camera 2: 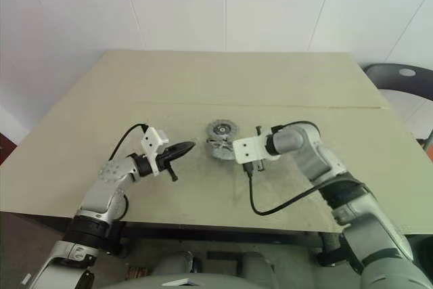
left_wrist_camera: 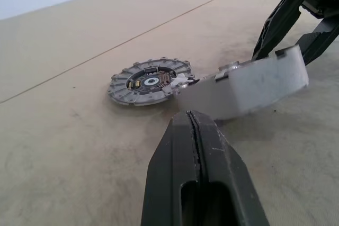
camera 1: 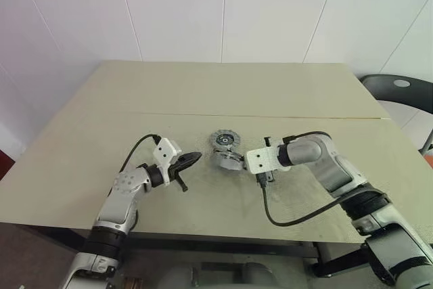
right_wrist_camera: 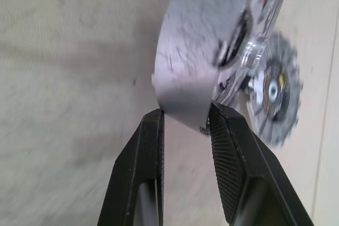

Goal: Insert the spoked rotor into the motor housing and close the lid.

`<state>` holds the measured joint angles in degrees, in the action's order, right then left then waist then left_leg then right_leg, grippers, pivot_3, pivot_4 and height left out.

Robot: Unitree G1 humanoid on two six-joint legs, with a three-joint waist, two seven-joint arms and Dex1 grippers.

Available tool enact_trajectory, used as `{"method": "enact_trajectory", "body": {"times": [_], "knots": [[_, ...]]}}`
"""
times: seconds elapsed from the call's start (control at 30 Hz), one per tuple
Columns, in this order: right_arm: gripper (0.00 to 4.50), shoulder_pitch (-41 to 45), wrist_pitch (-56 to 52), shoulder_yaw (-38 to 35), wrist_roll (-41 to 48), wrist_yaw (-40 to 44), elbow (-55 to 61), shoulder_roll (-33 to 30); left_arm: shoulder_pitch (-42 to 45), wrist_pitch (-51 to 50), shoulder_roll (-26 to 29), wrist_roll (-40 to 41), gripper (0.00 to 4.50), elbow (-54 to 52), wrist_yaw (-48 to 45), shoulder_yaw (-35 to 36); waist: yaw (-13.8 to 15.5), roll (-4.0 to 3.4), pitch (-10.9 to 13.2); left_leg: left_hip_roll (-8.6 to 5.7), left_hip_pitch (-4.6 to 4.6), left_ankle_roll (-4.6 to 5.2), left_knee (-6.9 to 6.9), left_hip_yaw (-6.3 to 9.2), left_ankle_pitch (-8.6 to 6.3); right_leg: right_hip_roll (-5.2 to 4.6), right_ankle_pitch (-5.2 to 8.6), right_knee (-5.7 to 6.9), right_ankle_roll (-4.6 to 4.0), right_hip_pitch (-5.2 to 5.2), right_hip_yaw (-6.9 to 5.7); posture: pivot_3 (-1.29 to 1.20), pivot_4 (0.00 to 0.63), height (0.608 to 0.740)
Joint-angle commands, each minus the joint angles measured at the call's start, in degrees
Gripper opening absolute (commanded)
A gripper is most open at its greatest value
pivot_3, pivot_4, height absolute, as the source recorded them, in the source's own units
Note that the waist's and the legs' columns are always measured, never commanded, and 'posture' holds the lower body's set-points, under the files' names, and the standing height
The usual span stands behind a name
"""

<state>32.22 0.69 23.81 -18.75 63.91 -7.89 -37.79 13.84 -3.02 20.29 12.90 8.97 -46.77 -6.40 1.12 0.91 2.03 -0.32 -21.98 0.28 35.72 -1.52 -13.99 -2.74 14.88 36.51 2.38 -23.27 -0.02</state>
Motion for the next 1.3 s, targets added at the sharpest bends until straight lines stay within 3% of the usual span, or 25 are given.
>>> {"method": "enact_trajectory", "body": {"times": [0.03,0.23,0.47,0.73,1.03,1.17,1.3], "knots": [[0.91,-2.73,-9.22,0.12,-0.79,3.80,4.30,-2.54,0.73,0.41,-0.64,-0.32,0.00,-0.88,-0.50,-0.94,0.39,-0.01,-0.01,0.00,-0.05,0.02,0.02,0.02,-0.01,-0.01,0.00,-0.05,0.00,-0.02,-0.02,0.00,0.000,0.740],[0.91,-4.52,-30.06,-1.23,4.64,7.57,13.81,0.06,1.13,0.05,-0.62,-0.23,0.00,-0.62,-0.77,-1.22,1.07,-0.01,-0.03,0.04,-0.33,0.12,0.13,0.05,-0.10,-0.03,-0.02,-0.16,-0.03,-0.21,-0.10,0.00,0.000,0.740],[0.91,-1.79,-39.13,-0.96,6.83,4.04,13.85,5.61,1.70,0.02,1.12,-0.14,0.00,-1.41,0.05,0.44,0.59,-0.05,-0.01,0.17,-0.39,0.08,0.26,0.03,-0.12,-0.04,-0.10,-0.14,-0.14,-0.29,-0.27,0.00,0.000,0.740],[0.91,5.19,-45.16,0.80,10.19,2.70,7.11,10.61,-1.87,0.36,1.39,-0.28,0.00,-3.89,3.07,1.48,0.46,-0.06,0.00,0.17,-0.44,0.07,0.32,0.01,-0.13,-0.09,-0.13,-0.12,-0.14,-0.32,-0.32,0.00,0.000,0.740],[0.91,7.80,-42.30,2.17,12.72,2.52,2.57,11.70,-2.18,0.79,1.74,-0.60,0.00,-4.03,4.38,2.03,0.36,-0.07,0.00,0.13,-0.50,-0.05,0.32,-0.02,-0.21,-0.19,-0.16,-0.15,-0.15,-0.37,-0.32,0.00,0.000,0.740],[0.91,8.17,-47.29,-4.98,23.27,6.80,6.70,12.46,-0.94,1.21,2.01,-0.44,0.00,-3.45,4.01,2.18,-0.36,-0.08,0.01,0.13,-0.50,0.00,0.30,-0.02,-0.18,-0.19,-0.17,-0.12,-0.13,-0.40,-0.34,0.00,0.000,0.740],[0.91,10.77,-51.27,-12.59,29.07,3.34,2.73,13.55,-0.25,1.54,1.88,-0.31,0.00,-2.96,3.59,2.14,-0.58,-0.09,0.00,0.13,-0.49,-0.02,0.36,-0.03,-0.19,-0.20,-0.22,-0.09,-0.07,-0.38,-0.34,0.00,0.000,0.740]]}}
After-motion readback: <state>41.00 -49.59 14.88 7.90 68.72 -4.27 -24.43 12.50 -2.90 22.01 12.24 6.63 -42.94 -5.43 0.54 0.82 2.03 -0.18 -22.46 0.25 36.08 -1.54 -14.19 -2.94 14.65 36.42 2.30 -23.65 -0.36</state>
